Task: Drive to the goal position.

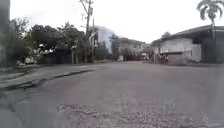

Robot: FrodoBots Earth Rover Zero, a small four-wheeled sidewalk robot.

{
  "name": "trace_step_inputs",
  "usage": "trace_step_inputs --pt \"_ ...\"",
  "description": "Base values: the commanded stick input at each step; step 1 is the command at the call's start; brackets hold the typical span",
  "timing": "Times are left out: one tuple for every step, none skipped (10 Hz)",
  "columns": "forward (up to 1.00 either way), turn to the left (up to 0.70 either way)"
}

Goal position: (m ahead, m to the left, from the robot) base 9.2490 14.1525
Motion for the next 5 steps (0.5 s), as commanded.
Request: trace_step_inputs --pt "1.00 0.02" --pt "1.00 0.02" --pt "1.00 0.02" --pt "1.00 0.17" --pt "1.00 0.42"
